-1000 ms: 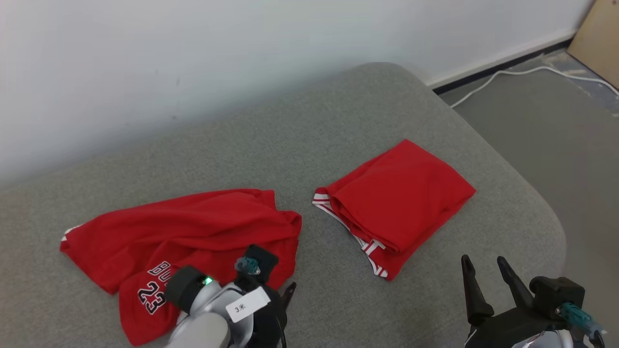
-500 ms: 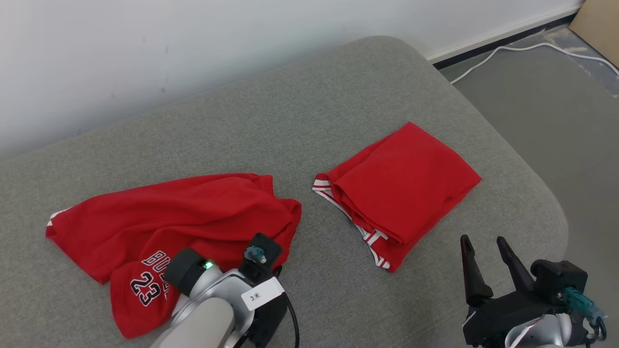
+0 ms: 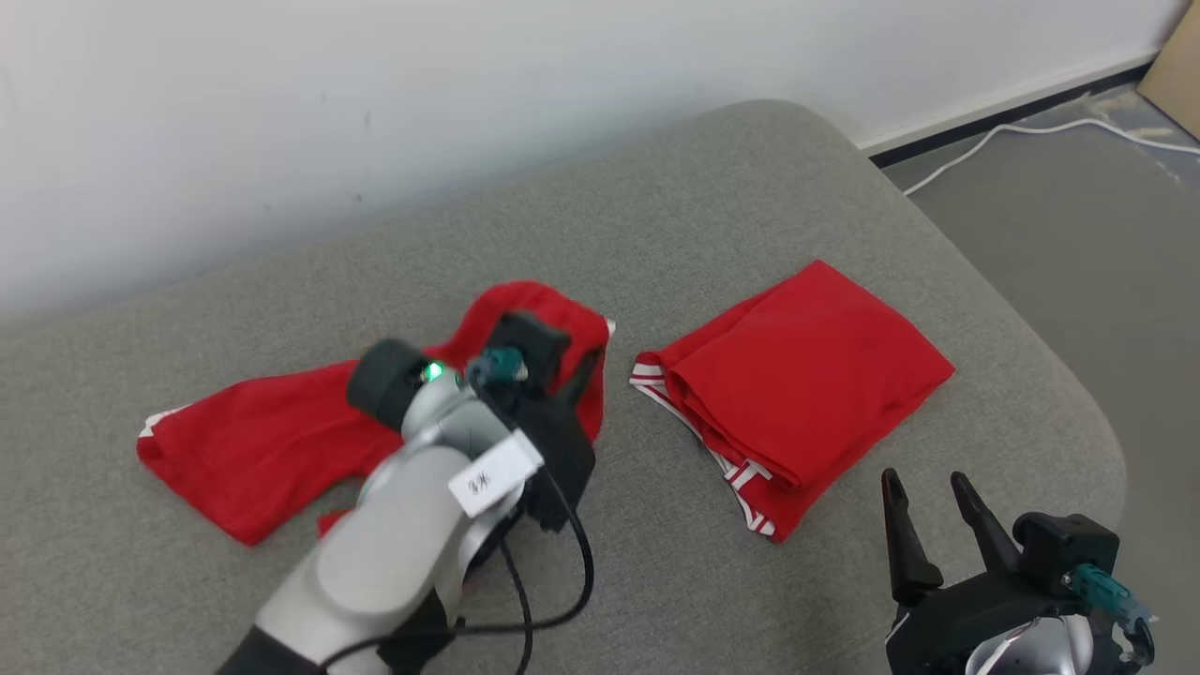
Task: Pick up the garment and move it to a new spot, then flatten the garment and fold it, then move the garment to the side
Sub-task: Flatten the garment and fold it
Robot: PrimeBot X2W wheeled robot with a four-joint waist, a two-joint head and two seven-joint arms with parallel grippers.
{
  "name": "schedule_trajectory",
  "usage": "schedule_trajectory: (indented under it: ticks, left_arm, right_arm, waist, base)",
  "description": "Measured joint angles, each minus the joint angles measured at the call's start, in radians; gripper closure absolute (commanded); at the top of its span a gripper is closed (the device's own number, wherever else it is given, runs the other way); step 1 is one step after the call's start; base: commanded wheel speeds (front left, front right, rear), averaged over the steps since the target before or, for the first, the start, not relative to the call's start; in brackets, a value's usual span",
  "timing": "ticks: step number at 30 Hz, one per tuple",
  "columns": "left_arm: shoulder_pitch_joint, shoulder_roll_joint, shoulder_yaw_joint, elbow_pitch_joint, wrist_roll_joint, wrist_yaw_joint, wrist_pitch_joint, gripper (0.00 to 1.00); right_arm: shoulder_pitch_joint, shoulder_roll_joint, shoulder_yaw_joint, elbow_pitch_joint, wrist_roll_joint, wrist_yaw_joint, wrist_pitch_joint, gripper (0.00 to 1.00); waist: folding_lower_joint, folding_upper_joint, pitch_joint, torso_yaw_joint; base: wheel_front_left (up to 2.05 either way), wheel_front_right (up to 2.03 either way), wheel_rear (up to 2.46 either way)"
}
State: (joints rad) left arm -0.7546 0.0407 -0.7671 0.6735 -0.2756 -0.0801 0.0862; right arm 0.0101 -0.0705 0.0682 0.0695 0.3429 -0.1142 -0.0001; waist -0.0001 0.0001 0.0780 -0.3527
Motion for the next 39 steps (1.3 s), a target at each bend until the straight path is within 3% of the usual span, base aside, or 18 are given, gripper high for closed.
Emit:
schedule_trajectory:
  ticks: [7, 15, 21, 27, 34, 39]
  left_arm:
    - [-0.138, -0.004, 0.03, 0.029, -0.024, 0.002, -0.048, 1.0]
    - [-0.214, -0.014, 0.022, 0.014, -0.121, 0.054, -0.101, 1.0]
    - [-0.1, 0.011, 0.046, 0.123, -0.121, 0.055, -0.115, 1.0]
    - [0.039, 0.123, 0.075, 0.165, -0.129, 0.093, -0.136, 1.0]
    - [0.142, 0.154, 0.12, 0.196, -0.171, 0.139, -0.159, 1.0]
    - [0.209, 0.175, 0.143, 0.217, -0.193, 0.143, -0.171, 1.0]
  right_arm:
    - [-0.003, 0.003, 0.03, 0.025, 0.0, 0.001, 0.001, 0.0]
    - [0.003, 0.004, 0.02, 0.026, 0.0, 0.001, -0.001, 0.0]
    - [0.025, 0.002, -0.007, 0.021, 0.007, 0.001, -0.01, 0.0]
    - [0.027, -0.002, -0.017, 0.02, 0.008, 0.001, -0.018, 0.0]
    - [0.046, -0.007, -0.015, 0.016, 0.008, 0.0, -0.019, 0.0]
    - [0.047, -0.007, -0.014, 0.011, 0.008, 0.0, -0.018, 0.0]
  waist:
    - [0.0, 0.0, -0.034, -0.003]
    - [0.0, 0.0, -0.047, -0.006]
    - [0.0, 0.0, -0.047, 0.035]
    - [0.0, 0.0, -0.053, 0.097]
    - [0.0, 0.0, -0.07, 0.18]
    - [0.0, -0.0001, -0.085, 0.231]
  base:
    - [0.0, 0.0, 0.0]
    - [0.0, 0.0, 0.0]
    - [0.0, 0.0, 0.0]
    - [0.0, 0.0, 0.0]
    - [0.0, 0.0, 0.0]
    - [0.0, 0.0, 0.0]
